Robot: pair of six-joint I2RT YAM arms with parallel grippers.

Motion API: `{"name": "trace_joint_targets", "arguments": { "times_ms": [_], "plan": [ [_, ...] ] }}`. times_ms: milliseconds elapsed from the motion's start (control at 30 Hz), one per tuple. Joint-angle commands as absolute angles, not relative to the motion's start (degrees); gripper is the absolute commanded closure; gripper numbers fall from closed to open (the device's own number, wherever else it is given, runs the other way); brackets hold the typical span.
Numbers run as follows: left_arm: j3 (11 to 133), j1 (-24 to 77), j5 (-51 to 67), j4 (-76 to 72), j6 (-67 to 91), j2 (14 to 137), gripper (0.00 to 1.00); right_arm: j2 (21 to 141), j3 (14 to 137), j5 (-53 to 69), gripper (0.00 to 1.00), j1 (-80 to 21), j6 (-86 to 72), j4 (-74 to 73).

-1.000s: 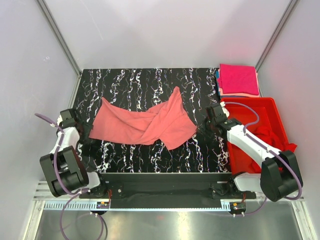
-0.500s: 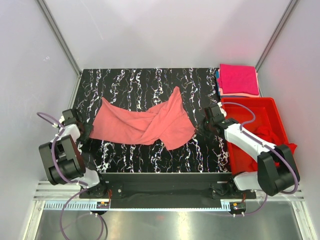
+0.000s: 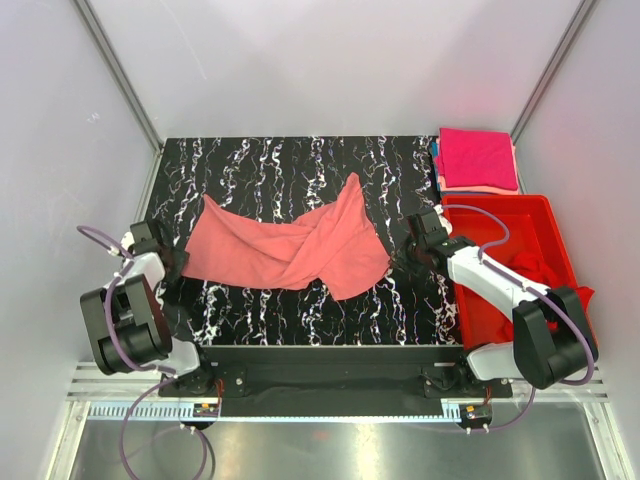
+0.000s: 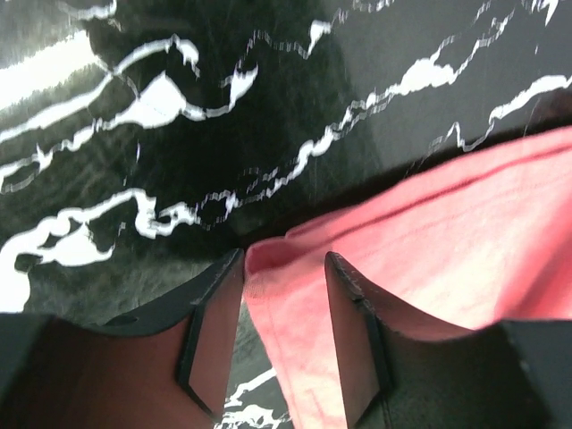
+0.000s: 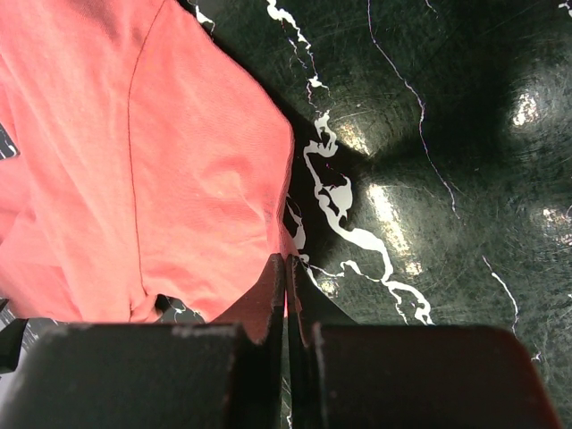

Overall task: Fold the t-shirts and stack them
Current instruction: Flatten the tshirt out

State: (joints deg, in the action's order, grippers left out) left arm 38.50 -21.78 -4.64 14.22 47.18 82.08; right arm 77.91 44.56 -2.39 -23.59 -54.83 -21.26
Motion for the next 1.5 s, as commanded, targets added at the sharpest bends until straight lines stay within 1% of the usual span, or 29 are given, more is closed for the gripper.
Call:
{"name": "trace_joint_targets", "arguments": {
  "times_ms": [0, 100, 167, 333, 433, 467, 533, 633, 667, 700, 767, 800, 867, 900, 967, 1000, 1033, 1100, 1133, 1233, 1267, 1333, 1367, 1467],
  "plan": [
    [36.5, -21.1, -6.5, 14.0, 48.1, 79.5, 0.50, 78.1, 45.0, -3.1, 1.00, -24.1, -54.7, -20.3],
    [36.2, -20.7, -7.0, 15.1, 48.1, 79.0, 0.46, 78.2, 45.2, -2.9, 1.00, -24.0, -54.7, -20.1],
    [35.9, -20.3, -8.5, 15.9, 48.5, 78.3, 0.46, 78.4, 45.4, -2.9, 1.00, -24.0, -54.5, -20.0],
    [34.6, -20.4, -10.5, 16.1, 49.0, 77.8, 0.50, 78.5, 45.4, -2.4, 1.00, -24.0, -54.2, -20.1],
    [34.8, -20.3, -9.9, 15.3, 49.0, 79.3, 0.55, 78.0, 45.3, -2.6, 1.00, -24.1, -54.0, -20.5],
    [34.7, -20.3, -9.3, 14.9, 49.0, 79.6, 0.59, 77.5, 45.3, -2.8, 1.00, -24.0, -54.0, -20.6],
    [35.0, -20.3, -9.3, 14.4, 49.0, 80.6, 0.63, 77.3, 45.0, -3.3, 1.00, -24.0, -54.0, -20.7],
    [36.2, -20.0, -8.9, 14.1, 47.2, 81.8, 0.91, 77.0, 45.2, -3.6, 1.00, -24.1, -54.0, -21.2],
    [36.8, -20.0, -8.0, 14.6, 47.1, 82.1, 0.98, 76.7, 45.3, -3.8, 1.00, -24.1, -53.8, -21.6],
    [37.9, -19.9, -7.5, 15.5, 47.0, 81.8, 1.00, 76.7, 46.1, -4.7, 1.00, -24.0, -53.3, -22.1],
    [39.1, -18.8, -7.5, 17.1, 47.4, 78.8, 1.00, 75.8, 48.4, -6.1, 1.00, -23.3, -52.0, -26.3],
    [41.1, -18.1, -7.9, 19.6, 47.5, 77.2, 1.00, 75.2, 52.1, -8.3, 1.00, -22.9, -50.3, -28.5],
    [43.8, -15.1, -9.9, 22.3, 47.9, 70.9, 1.00, 72.3, 56.4, -11.0, 1.00, -21.5, -48.7, -34.5],
    [48.0, -13.9, -10.5, 25.1, 47.8, 68.5, 1.00, 71.0, 61.0, -14.0, 1.00, -20.8, -47.4, -36.5],
    [53.1, -10.7, -11.8, 28.0, 47.2, 63.4, 1.00, 67.6, 65.9, -16.9, 1.00, -19.3, -44.9, -40.9],
    [55.5, -10.3, -11.4, 30.9, 47.1, 62.2, 1.00, 66.5, 71.1, -19.4, 1.00, -19.1, -44.1, -42.1],
    [60.9, -10.1, -10.0, 32.2, 47.0, 61.1, 1.00, 64.9, 73.8, -20.5, 1.00, -19.0, -43.4, -43.8],
    [65.7, -10.1, -9.0, 35.7, 47.1, 57.9, 1.00, 63.6, 81.5, -22.5, 1.00, -18.8, -41.2, -45.1],
    [70.6, -10.1, -8.4, 36.7, 46.9, 56.8, 1.00, 62.8, 84.0, -22.9, 1.00, -18.9, -40.4, -46.3],
    [77.1, -10.1, -7.4, 38.8, 47.0, 52.8, 1.00, 61.4, 93.1, -23.8, 1.00, -18.9, -38.6, -49.7],
    [82.1, -10.1, -6.9, 40.4, 46.7, 52.0, 1.00, 61.1, 94.8, -23.7, 1.00, -18.9, -37.9, -50.7],
    [86.8, -10.1, -5.9, 42.4, 45.9, 52.1, 1.00, 59.7, 99.7, -23.9, 1.00, -18.8, -37.5, -54.0],
    [91.4, -10.1, -4.7, 43.5, 45.7, 52.2, 1.00, 59.1, 101.2, -23.9, 1.00, -18.8, -37.4, -54.8],
    [96.2, -10.2, -1.6, 46.0, 44.7, 51.2, 1.00, 55.2, 105.8, -22.6, 1.00, -18.9, -37.2, -56.5]
  ]
}}
